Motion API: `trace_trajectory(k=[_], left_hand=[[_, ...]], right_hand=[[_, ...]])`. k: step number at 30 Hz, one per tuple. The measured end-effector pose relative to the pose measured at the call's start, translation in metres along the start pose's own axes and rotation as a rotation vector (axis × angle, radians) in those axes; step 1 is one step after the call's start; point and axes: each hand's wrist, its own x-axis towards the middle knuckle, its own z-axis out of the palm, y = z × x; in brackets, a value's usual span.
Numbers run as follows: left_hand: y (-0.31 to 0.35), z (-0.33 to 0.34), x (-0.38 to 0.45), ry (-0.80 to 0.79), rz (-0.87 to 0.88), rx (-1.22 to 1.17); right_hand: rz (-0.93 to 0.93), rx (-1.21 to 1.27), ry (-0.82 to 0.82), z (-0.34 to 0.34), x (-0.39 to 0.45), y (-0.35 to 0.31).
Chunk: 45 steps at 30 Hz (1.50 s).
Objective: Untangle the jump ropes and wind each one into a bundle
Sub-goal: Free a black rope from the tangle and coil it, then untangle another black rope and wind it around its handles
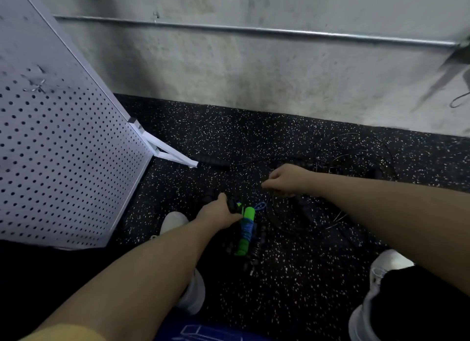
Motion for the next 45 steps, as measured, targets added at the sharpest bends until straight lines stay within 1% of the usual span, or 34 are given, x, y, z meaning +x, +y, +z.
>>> trace_trajectory(k=[3, 6, 9, 13, 18, 21, 24, 27, 32, 35, 38, 41, 43, 45], left_hand=[[0.006, -0.001, 0.002, 0.025, 0.043, 0.223], [0.016, -0.003, 0.009, 0.056, 0.100, 0.345], [0.025, -0.004, 0.022, 0.089, 0.121, 0.346], [0.035, -0.010, 0.046, 0.111, 0.161, 0.262], [0.047, -0.021, 0.091, 0.109, 0.196, 0.270], [0.048, -0.027, 0.124, 0.141, 0.196, 0.316], [0.041, -0.033, 0.157, 0.206, 0.206, 0.424], [0.030, -0.039, 0.185, 0.237, 0.185, 0.525], [0.014, -0.046, 0.214, 0.186, 0.067, 0.561], [0.009, -0.047, 0.217, 0.194, 0.097, 0.611], [0.008, -0.051, 0.213, 0.215, 0.173, 0.576], [0.018, -0.058, 0.201, 0.229, 0.269, 0.504], [0.034, -0.066, 0.184, 0.235, 0.324, 0.378], [0.055, -0.076, 0.163, 0.252, 0.382, 0.268]], right_hand=[[0.000, 0.010, -0.030, 0.002, 0.005, 0.014], [-0.012, -0.019, 0.016, 0.004, 0.006, 0.024], [-0.011, 0.011, 0.049, 0.008, 0.012, 0.039], [0.013, 0.025, 0.022, 0.010, 0.025, 0.061], [0.046, 0.080, 0.044, 0.009, 0.060, 0.085], [0.052, 0.117, 0.061, 0.007, 0.090, 0.092], [0.044, 0.102, 0.042, 0.008, 0.119, 0.097], [0.032, 0.116, 0.040, 0.010, 0.143, 0.104], [0.026, 0.109, 0.048, 0.007, 0.164, 0.113], [0.051, 0.128, 0.078, 0.000, 0.165, 0.117], [0.092, 0.124, 0.115, -0.009, 0.158, 0.113], [0.115, 0.070, 0.134, -0.019, 0.145, 0.107], [0.114, 0.025, 0.168, -0.028, 0.131, 0.101], [0.099, -0.011, 0.244, -0.041, 0.113, 0.092]])
